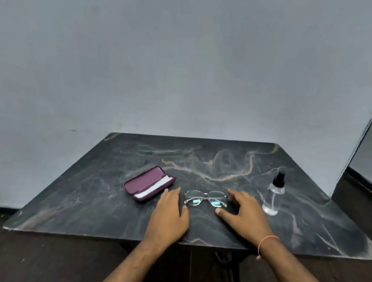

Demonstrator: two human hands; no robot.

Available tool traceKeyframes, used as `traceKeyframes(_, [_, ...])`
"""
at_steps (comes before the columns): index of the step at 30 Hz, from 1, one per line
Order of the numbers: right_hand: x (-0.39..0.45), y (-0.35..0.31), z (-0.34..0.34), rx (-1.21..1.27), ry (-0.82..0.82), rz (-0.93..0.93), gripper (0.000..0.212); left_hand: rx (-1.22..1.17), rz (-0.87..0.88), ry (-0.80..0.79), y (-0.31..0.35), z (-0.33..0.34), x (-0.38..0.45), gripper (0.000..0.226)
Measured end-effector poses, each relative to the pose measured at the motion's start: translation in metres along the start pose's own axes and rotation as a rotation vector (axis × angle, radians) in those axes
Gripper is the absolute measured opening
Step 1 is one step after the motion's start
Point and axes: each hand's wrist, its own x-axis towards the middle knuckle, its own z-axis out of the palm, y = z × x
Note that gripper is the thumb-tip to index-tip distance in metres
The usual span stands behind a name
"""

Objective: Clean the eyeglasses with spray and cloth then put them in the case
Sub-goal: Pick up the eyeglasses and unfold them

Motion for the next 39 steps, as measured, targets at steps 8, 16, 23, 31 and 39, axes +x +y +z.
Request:
traceKeyframes(8, [0.010, 0.009, 0.008, 0.068, 0.068, -0.013, 0.050, 0.201, 0.046, -0.098, -0.008, 0.013, 0.008, 0.067])
traceKeyframes(16, [0.019, 0.013, 0.013, 0.261, 0.097, -0.008, 0.054, -0.051, -0.041, -0.058, -0.011, 0.012, 0.017, 0.066])
traceKeyframes(23, [0.031, 0.016, 0.013, 0.468, 0.190, -0.032, 0.048, -0.593, -0.108, 0.053, 0.001, 0.011, 0.037, 0.035])
traceKeyframes(31, [0.039, 0.021, 0.015, 0.684, 0.219, -0.044, 0.048, -0.927, -0.069, -0.005, 0.009, 0.010, 0.062, 0.031])
traceKeyframes(39, [0.030, 0.021, 0.012, 0.650, 0.242, -0.162, 0.052, -0.931, -0.014, 0.059, 0.007, 0.016, 0.059, 0.028])
